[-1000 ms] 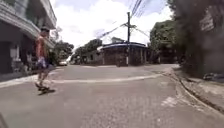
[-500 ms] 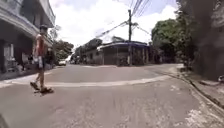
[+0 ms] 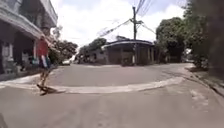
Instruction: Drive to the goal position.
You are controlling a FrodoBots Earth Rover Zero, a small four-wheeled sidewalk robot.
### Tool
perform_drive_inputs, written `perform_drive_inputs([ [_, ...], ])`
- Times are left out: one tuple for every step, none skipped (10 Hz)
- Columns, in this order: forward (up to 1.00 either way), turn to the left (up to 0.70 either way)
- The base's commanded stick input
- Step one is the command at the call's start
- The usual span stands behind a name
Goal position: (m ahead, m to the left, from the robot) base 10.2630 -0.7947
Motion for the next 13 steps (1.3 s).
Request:
perform_drive_inputs([
  [1.0, 0.0],
  [1.0, 0.0],
  [1.0, 0.0],
  [1.0, 0.0],
  [1.0, 0.0],
  [1.0, 0.0],
  [1.0, 0.0],
  [1.0, 0.0],
  [1.0, 0.0],
  [1.0, 0.0],
  [1.0, 0.0],
  [1.0, 0.0],
  [1.0, 0.0],
])
